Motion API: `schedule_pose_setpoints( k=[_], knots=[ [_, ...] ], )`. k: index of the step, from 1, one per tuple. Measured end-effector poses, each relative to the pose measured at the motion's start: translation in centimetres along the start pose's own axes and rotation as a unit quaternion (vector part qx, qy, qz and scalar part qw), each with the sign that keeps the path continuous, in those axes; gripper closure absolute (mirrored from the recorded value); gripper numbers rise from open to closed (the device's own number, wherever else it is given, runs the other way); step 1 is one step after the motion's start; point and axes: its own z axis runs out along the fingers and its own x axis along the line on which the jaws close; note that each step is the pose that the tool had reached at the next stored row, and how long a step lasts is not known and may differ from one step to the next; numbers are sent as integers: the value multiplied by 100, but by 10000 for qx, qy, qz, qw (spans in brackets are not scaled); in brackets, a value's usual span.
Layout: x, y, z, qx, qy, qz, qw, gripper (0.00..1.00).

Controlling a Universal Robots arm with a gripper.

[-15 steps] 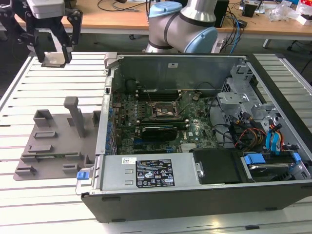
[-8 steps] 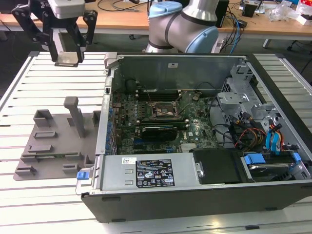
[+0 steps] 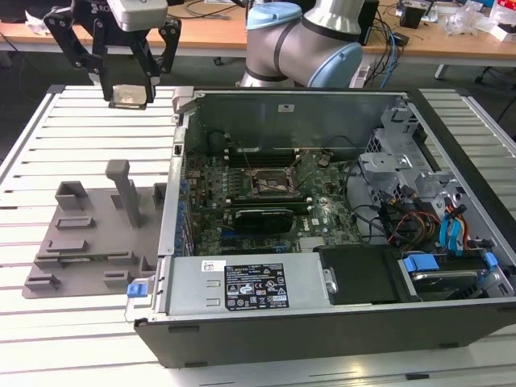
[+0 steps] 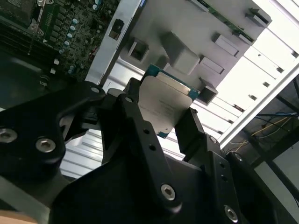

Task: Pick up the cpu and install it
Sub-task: 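Pick up the cpu and move it towards the insertion slot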

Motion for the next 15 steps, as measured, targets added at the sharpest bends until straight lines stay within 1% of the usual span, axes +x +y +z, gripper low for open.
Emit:
schedule_pose_setpoints(
  k=[2, 3, 4, 5, 6, 9, 10, 11, 14, 15],
  knots=[
    [-1, 0, 0, 0, -1, 0, 10000, 45],
    [-1, 0, 1, 1, -44, 1, 10000, 45],
    [-1, 0, 1, 4, -146, 2, 9999, 45],
    [-1, 0, 2, 8, -310, 5, 9995, 45],
    [-1, 0, 2, 12, -478, 7, 9989, 45],
    [0, 0, 3, 13, -500, 8, 9987, 45],
    [-1, 0, 3, 12, -502, 8, 9987, 45],
    [-16, 0, 6, 13, -502, 8, 9987, 45],
    [-100, -2, 10, 13, -501, 8, 9987, 45],
    [-115, -2, 10, 13, -501, 8, 9987, 45]
  ],
)
